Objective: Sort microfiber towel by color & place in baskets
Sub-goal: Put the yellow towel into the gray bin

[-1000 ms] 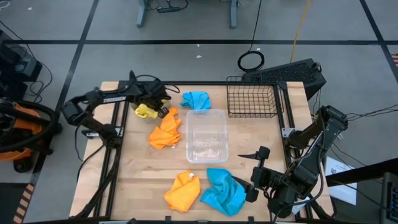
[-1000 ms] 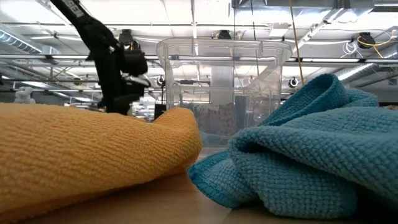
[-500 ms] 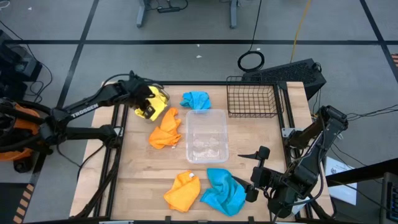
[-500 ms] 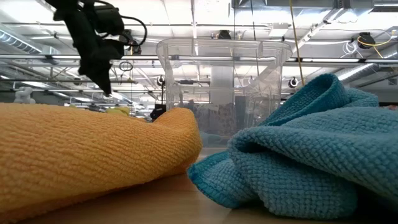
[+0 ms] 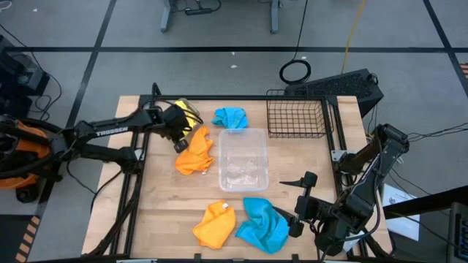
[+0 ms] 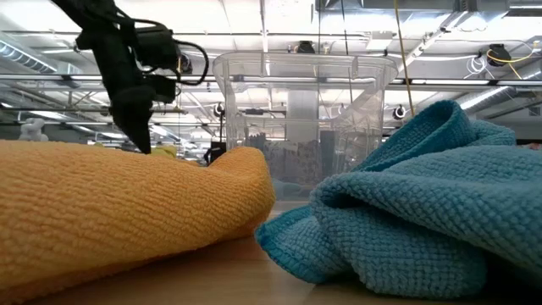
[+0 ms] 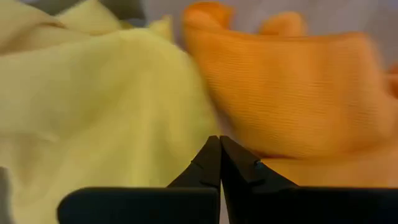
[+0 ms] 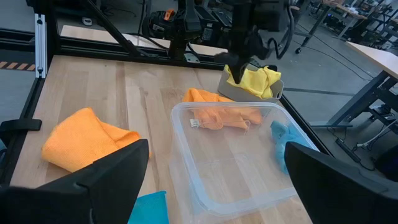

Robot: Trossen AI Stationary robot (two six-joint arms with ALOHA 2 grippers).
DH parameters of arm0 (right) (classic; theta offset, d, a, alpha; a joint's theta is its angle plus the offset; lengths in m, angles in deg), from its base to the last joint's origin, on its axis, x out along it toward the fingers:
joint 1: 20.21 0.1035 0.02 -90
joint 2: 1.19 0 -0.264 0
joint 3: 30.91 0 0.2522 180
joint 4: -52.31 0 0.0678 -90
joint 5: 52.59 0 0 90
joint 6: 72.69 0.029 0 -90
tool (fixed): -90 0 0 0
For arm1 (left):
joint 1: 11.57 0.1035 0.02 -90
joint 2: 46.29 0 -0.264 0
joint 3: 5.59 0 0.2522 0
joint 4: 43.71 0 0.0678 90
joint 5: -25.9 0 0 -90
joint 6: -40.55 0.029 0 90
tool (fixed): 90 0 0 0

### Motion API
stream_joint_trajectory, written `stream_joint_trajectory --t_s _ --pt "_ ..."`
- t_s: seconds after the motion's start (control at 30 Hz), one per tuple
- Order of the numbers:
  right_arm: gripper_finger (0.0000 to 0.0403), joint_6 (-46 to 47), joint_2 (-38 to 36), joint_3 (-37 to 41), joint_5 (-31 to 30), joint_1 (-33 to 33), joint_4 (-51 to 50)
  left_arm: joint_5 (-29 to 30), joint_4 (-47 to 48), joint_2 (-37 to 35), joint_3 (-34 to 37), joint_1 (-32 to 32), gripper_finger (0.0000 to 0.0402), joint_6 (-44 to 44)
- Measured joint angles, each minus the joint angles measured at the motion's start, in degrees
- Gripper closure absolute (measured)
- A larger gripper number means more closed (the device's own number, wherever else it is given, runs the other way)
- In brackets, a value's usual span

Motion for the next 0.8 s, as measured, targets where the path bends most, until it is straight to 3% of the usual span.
stream_joint_trajectory --t_s 0.17,0.43,0.8 --pt "0.0035 -0.03 0.00 0.00 0.00 0.00 0.00 4.30 -2.29 2.49 0.15 2.28 0.0397 4.11" --pt "0.0035 -0.01 0.00 0.00 0.30 0.02 -0.02 6.37 -3.46 3.24 0.15 9.52 0.0397 6.83" --pt "0.0035 -0.10 0.00 0.00 0.41 0.02 -0.02 1.59 -3.79 8.57 0.15 14.28 0.0398 7.73"
